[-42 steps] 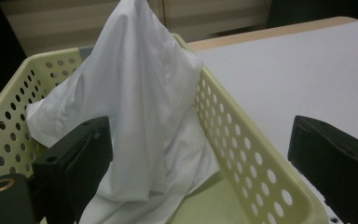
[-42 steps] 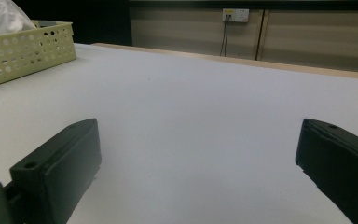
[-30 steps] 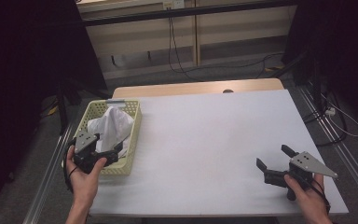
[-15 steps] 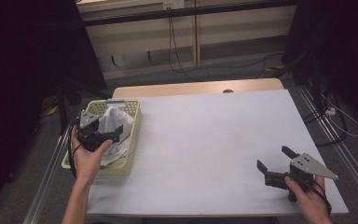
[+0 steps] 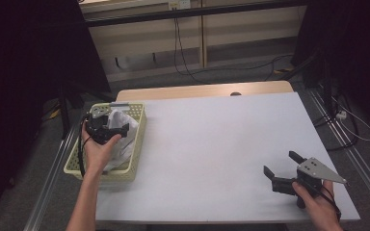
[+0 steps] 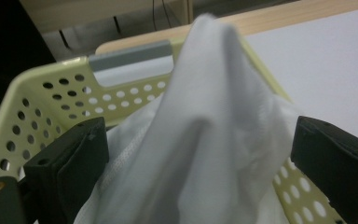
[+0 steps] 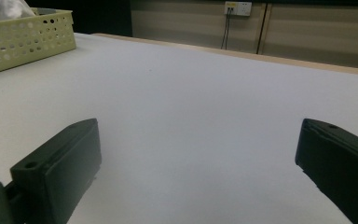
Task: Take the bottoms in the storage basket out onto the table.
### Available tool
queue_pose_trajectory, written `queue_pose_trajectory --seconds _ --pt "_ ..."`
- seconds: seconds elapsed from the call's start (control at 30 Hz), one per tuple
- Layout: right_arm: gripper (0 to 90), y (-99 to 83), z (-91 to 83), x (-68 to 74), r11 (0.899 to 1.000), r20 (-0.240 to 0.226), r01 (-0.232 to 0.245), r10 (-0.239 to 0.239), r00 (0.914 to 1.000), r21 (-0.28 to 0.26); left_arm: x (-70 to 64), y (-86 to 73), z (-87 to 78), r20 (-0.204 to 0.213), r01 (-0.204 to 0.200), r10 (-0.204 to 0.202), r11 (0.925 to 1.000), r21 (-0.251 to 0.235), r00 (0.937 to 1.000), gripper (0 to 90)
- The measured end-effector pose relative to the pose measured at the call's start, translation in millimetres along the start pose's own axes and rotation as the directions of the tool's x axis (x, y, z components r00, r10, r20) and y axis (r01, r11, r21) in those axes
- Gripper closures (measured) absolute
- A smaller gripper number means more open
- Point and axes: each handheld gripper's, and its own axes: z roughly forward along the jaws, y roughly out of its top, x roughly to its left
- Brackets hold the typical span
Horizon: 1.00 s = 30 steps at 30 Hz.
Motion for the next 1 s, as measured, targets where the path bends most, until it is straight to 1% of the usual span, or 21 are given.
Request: queue_pose_trajectory --seconds 0.03,0.1,0.13,0.2,0.23,0.27,0.3,0.37,0.43,0.53,0.57,0.6,0.63,0.7,0.73,0.77,0.83,0.87,0.9,0.97,1.0 --pt "0.0 -0.1 -0.1 0.1 1.0 -0.001 0.001 -0.001 1.0 0.001 0.9 0.0 2.2 -0.003 0.001 -0.001 0.9999 0.011 1.0 4.7" --pt "0.0 -0.1 -0.4 -0.1 1.0 0.0 0.0 0.0 1.0 0.002 1.3 -0.7 6.3 -0.042 -0.024 0.025 0.9993 0.028 0.9988 7.1" --pt "0.0 -0.2 -0.5 -0.3 1.0 0.002 0.0 0.0 1.0 0.002 2.2 -1.2 8.3 -0.053 -0.02 0.022 0.9989 0.041 0.9983 8.0" --pt "0.0 -0.3 -0.9 -0.5 1.0 0.004 -0.001 0.001 1.0 0.003 4.8 -1.8 11.9 -0.039 0.011 -0.008 0.997 0.077 0.9992 8.0" --pt "0.0 -0.4 -1.1 -0.6 1.0 0.004 -0.001 0.001 1.0 0.004 6.1 -2.4 14.1 -0.017 0.028 -0.026 0.9948 0.098 0.9995 8.3" --pt "0.0 -0.5 -1.3 -0.6 1.0 0.004 -0.002 0.002 1.0 0.005 6.1 -2.9 15.9 -0.006 0.034 -0.034 0.9931 0.112 0.9994 8.4" --pt "0.0 -0.6 -1.3 -0.8 1.0 0.005 0.0 0.0 1.0 0.005 5.3 -3.9 18.7 -0.004 0.025 -0.025 0.9893 0.144 0.9997 8.8" --pt "0.0 -0.9 -1.0 -0.7 1.0 0.005 0.0 0.0 1.0 0.008 4.3 -5.8 23.6 -0.022 0.008 -0.004 0.985 0.172 0.9997 9.9" --pt "0.0 -0.9 -1.0 -0.6 1.0 0.004 0.001 -0.001 1.0 0.009 3.8 -7.7 28.3 -0.037 0.003 0.004 0.9805 0.196 0.9993 10.2" --pt "0.0 -0.9 -1.4 -0.4 1.0 0.003 0.002 -0.002 1.0 0.009 4.7 -9.7 33.6 -0.013 0.02 -0.017 0.9741 0.225 0.9998 9.3" --pt "0.0 -0.9 -1.5 -0.5 1.0 0.004 0.002 -0.002 1.0 0.009 4.7 -10.0 34.6 -0.009 0.031 -0.03 0.9692 0.244 0.9995 9.3" --pt "0.0 -1.1 -1.4 -0.7 1.0 0.004 0.002 -0.002 1.0 0.01 4.5 -10.4 35.4 -0.011 0.032 -0.031 0.9686 0.246 0.9995 9.1" --pt "0.0 -1.1 -1.4 -0.7 1.0 0.004 0.002 -0.002 1.0 0.011 3.9 -10.8 35.7 -0.001 0.029 -0.03 0.9637 0.265 0.9996 8.2" --pt "0.0 -1.2 -1.3 -0.7 1.0 0.003 0.003 -0.003 1.0 0.011 2.7 -12.1 37.1 0.008 0.016 -0.019 0.9572 0.289 0.9998 7.2" --pt "0.0 -1.1 -1.4 -0.7 1.0 0.002 0.003 -0.003 1.0 0.011 1.7 -12.8 37.7 0.013 -0.001 -0.003 0.9521 0.306 0.9999 6.9" --pt "0.0 -1.0 -1.5 -0.5 1.0 0.001 0.003 -0.003 1.0 0.011 0.2 -14.1 39.0 0.024 -0.034 0.028 0.9454 0.324 0.9993 6.0" --pt "0.0 -1.1 -1.4 -0.6 1.0 0.0 0.004 -0.004 1.0 0.012 -2.1 -16.4 41.2 0.034 -0.058 0.049 0.9321 0.358 0.9982 3.5" --pt "0.0 -1.1 -1.3 -0.6 1.0 -0.001 0.004 -0.004 1.0 0.013 -2.8 -17.5 42.7 0.033 -0.062 0.054 0.9274 0.369 0.998 3.4" --pt "0.0 -1.1 -1.1 -0.6 1.0 0.0 0.005 -0.005 1.0 0.013 -3.7 -18.4 44.2 0.028 -0.06 0.054 0.9196 0.388 0.9982 3.2" --pt "0.0 -1.3 -0.6 -0.5 1.0 -0.001 0.008 -0.008 1.0 0.014 -3.4 -20.2 46.7 0.024 -0.05 0.044 0.914 0.403 0.9988 2.4" --pt "0.0 -1.3 -0.3 -0.1 1.0 -0.002 0.007 -0.007 1.0 0.016 -3.0 -20.9 47.8 0.024 -0.042 0.036 0.9135 0.405 0.9991 2.1"
